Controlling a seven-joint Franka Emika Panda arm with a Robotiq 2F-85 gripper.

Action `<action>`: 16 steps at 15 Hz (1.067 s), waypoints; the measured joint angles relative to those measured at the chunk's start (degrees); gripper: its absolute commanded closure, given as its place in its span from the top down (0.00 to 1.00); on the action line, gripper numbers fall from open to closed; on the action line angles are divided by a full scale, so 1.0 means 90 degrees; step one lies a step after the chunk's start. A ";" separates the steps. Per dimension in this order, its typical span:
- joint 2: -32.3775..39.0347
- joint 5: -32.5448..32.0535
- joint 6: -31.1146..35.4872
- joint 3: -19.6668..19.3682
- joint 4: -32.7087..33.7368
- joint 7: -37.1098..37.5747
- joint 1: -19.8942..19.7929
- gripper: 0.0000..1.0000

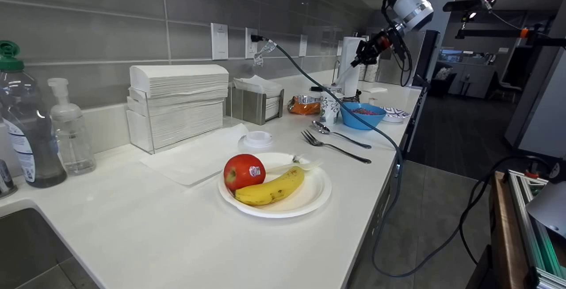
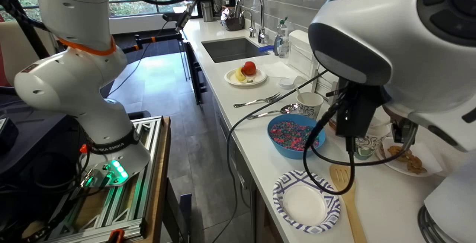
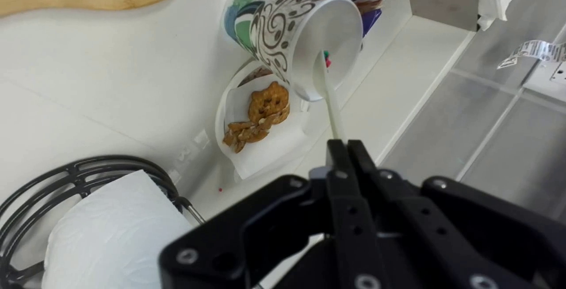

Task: Pick up the spoon and get some of the objects from the bowl and put them in the cup

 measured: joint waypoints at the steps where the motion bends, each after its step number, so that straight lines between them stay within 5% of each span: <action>1: -0.0030 -0.0090 0.0098 0.0016 -0.0017 0.0024 0.0025 0.01; 16: -0.0595 -0.1434 0.1014 0.0267 -0.0509 0.0529 0.0358 0.01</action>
